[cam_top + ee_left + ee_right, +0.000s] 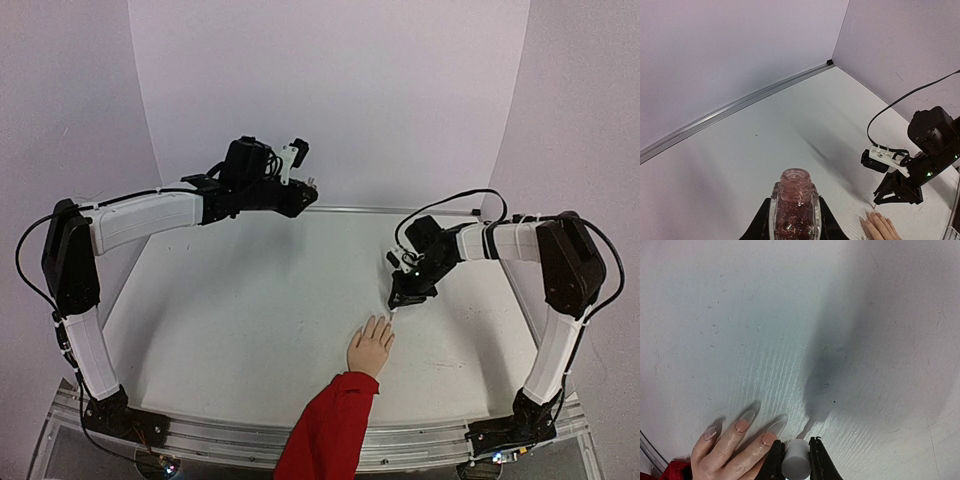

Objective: Paint the nails

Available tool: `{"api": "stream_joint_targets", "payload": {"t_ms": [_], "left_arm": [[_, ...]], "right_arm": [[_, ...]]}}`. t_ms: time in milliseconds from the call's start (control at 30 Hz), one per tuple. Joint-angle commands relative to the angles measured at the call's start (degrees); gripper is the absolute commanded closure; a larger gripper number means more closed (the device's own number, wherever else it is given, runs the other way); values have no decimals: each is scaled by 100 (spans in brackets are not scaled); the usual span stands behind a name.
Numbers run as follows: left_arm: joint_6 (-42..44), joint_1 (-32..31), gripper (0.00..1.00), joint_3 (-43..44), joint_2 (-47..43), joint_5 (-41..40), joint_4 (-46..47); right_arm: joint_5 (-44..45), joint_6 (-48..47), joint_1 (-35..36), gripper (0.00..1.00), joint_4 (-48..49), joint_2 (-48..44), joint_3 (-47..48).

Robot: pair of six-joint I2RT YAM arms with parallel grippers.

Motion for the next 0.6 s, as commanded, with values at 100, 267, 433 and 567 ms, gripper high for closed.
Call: {"api": "stream_joint_targets", "payload": {"t_ms": [100, 267, 433, 567], "left_arm": [[17, 32, 100, 139, -171, -23, 381], [7, 32, 100, 79, -233, -31, 381], [-2, 32, 100, 74, -227, -37, 386], [-2, 32, 100, 82, -218, -24, 399]], "right_arm": [[-440, -113, 18, 100, 94, -608, -378], [-486, -71, 18, 100, 124, -610, -420], [-454, 8, 13, 100, 81, -463, -355], [-478, -26, 26, 100, -15, -340, -257]]}}
